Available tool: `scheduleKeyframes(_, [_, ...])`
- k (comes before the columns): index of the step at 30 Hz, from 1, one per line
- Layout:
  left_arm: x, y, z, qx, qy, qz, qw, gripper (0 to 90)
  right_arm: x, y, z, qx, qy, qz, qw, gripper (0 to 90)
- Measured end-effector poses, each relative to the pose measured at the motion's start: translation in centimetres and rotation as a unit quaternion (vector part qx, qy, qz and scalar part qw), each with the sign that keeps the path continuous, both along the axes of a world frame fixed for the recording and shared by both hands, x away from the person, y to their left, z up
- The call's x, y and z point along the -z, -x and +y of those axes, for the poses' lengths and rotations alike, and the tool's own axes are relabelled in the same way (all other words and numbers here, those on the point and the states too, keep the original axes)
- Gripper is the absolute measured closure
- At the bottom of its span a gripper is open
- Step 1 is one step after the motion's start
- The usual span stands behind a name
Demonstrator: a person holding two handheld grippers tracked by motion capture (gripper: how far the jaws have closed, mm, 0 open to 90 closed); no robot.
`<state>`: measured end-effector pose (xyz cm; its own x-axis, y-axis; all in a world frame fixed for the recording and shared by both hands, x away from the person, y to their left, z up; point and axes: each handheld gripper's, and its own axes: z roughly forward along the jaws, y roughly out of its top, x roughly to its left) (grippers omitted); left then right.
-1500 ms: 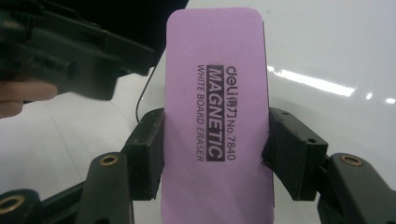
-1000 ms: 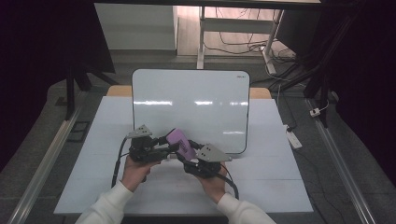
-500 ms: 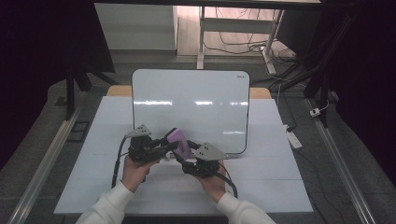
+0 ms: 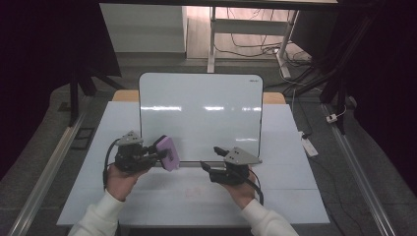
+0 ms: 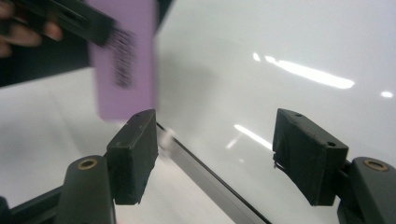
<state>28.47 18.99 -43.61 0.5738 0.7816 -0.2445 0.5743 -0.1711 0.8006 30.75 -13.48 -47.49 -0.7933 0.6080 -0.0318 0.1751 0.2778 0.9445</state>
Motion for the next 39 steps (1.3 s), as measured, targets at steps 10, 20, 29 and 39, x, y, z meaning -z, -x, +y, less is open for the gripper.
scheduleKeyframes(10, [-0.3,0.1,2.1,-0.026,-0.039,0.014,0.9988,62.6,0.8,0.1,-5.7,0.062,0.014,-0.010,0.9979,30.4])
scheduleKeyframes(20, [-0.6,-0.8,2.5,-0.049,-0.077,0.035,0.9952,62.6,0.9,0.8,-10.4,0.115,0.015,-0.016,0.9931,30.5])
scheduleKeyframes(29, [-0.7,-2.3,2.6,-0.066,-0.104,0.052,0.9911,62.5,0.8,1.0,-12.1,0.134,0.009,-0.018,0.9908,30.5])
scheduleKeyframes(39, [-0.3,-3.8,1.4,-0.083,-0.099,0.031,0.9912,62.0,1.0,0.9,-11.9,0.132,0.012,-0.019,0.9910,30.5])
